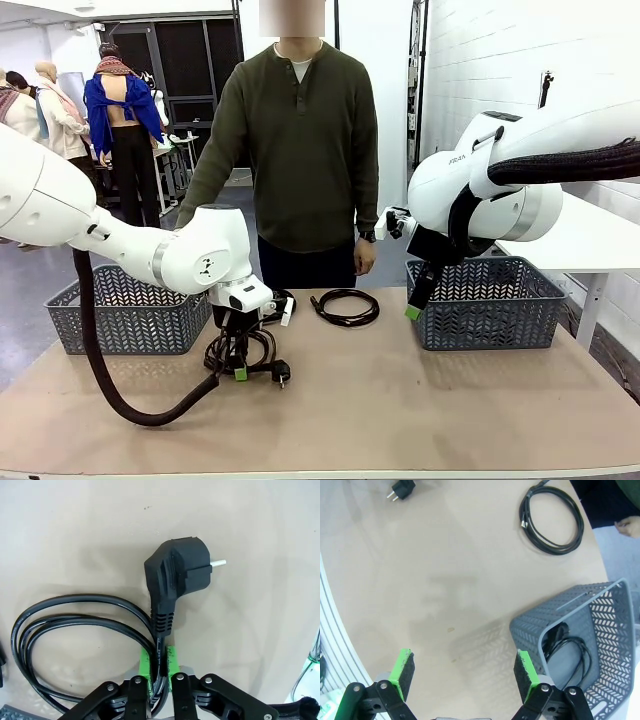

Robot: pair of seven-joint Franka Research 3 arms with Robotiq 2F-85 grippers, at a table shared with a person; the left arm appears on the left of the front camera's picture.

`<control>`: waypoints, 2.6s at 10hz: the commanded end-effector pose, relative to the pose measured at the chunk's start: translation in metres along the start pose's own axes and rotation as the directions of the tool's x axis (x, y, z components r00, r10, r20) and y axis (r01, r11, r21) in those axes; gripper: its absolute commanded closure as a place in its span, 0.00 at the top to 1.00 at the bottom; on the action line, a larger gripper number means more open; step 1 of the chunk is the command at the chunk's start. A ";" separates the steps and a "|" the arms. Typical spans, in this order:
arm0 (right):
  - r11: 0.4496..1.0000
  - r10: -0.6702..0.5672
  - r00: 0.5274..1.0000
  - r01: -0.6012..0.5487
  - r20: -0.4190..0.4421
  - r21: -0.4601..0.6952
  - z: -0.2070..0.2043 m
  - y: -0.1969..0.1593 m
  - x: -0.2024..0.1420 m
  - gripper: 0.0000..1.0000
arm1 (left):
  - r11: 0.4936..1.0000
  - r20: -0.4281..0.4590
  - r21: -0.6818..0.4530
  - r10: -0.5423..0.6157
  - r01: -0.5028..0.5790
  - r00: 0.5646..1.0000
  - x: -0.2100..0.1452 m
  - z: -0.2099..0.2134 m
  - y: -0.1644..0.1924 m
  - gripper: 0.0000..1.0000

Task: Organize the cables according to human instructions.
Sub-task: Pick up a bundle of cables and place it in the basket indicated by the human.

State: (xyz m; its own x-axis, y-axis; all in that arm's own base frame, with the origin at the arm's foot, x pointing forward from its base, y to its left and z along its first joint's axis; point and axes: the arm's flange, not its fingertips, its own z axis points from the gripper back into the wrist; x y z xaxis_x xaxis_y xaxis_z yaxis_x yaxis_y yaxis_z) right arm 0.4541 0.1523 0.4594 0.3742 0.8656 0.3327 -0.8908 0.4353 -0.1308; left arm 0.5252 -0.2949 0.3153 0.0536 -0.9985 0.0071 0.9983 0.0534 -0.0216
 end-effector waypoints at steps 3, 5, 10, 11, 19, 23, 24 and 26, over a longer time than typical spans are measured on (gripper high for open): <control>1.000 -0.003 1.000 0.003 -0.002 -0.004 0.000 0.000 0.000 1.00 | 0.997 -0.006 0.073 0.001 -0.001 1.000 0.005 0.049 -0.025 0.00; 1.000 -0.003 1.000 0.003 -0.002 -0.004 0.000 0.000 0.000 1.00 | 0.995 -0.024 0.093 -0.019 0.021 1.000 0.000 0.089 -0.029 0.00; 1.000 -0.003 1.000 0.003 -0.002 -0.004 0.000 0.000 0.000 1.00 | 0.980 -0.012 0.159 -0.123 0.123 0.992 -0.052 0.206 -0.007 0.00; 1.000 -0.003 1.000 0.003 -0.002 -0.004 0.000 0.000 0.000 1.00 | 0.980 -0.005 0.168 -0.110 0.110 0.994 -0.069 0.222 0.004 0.00; 1.000 -0.003 1.000 0.003 -0.002 -0.004 0.000 0.000 0.000 1.00 | 0.977 0.018 0.208 -0.045 0.040 0.999 -0.120 0.242 0.027 0.00; 1.000 -0.003 1.000 0.003 -0.002 -0.004 0.000 0.000 0.000 1.00 | 0.979 0.027 0.200 -0.045 0.039 0.999 -0.118 0.239 0.027 0.00; 1.000 -0.003 1.000 0.003 -0.002 -0.004 0.000 0.000 0.000 1.00 | 0.978 0.050 0.203 -0.047 0.036 0.998 -0.130 0.239 0.030 0.00; 1.000 -0.003 1.000 0.003 -0.002 -0.004 0.000 0.000 0.000 1.00 | 0.978 0.072 0.209 -0.018 0.003 0.997 -0.162 0.242 0.038 0.00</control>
State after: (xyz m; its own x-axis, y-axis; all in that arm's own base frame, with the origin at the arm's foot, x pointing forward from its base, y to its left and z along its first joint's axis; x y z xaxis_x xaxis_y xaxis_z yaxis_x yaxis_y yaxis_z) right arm 0.4542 0.1520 0.4595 0.3746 0.8652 0.3334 -0.8905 0.4359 -0.1305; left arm 0.5592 -0.1481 0.5524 0.0502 -0.9976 0.0482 0.9825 0.0580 0.1769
